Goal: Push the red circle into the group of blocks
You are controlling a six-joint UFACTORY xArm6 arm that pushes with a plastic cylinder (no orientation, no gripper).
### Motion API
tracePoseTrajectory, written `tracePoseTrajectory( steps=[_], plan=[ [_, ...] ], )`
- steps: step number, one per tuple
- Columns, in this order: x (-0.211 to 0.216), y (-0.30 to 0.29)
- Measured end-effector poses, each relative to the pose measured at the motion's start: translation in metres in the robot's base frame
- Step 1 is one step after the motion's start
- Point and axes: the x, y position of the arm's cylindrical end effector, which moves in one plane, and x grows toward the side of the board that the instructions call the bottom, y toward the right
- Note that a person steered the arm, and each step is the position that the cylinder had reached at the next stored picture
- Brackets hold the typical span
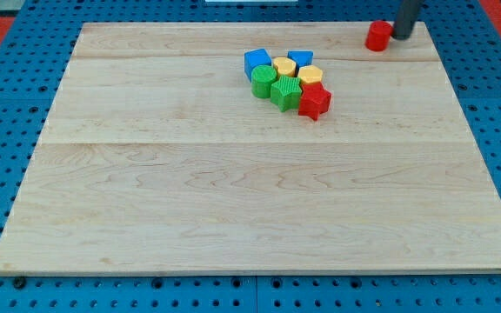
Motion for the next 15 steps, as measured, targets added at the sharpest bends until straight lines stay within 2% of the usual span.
tracePoseTrajectory(
  steps=[2, 3, 4, 5, 6, 8, 10, 11, 12, 13, 15],
  plan=[
    [-0.005, -0.078],
    [0.015, -0.091],
    [0.030, -0.019],
    [0.038, 0.007],
    [0.064, 0.019],
    [0.017, -0.125],
    [0.034, -0.086],
    [0.054, -0.120],
    [0.060, -0.121],
    [0.086, -0.095],
    [0.071, -0.151]
  ],
)
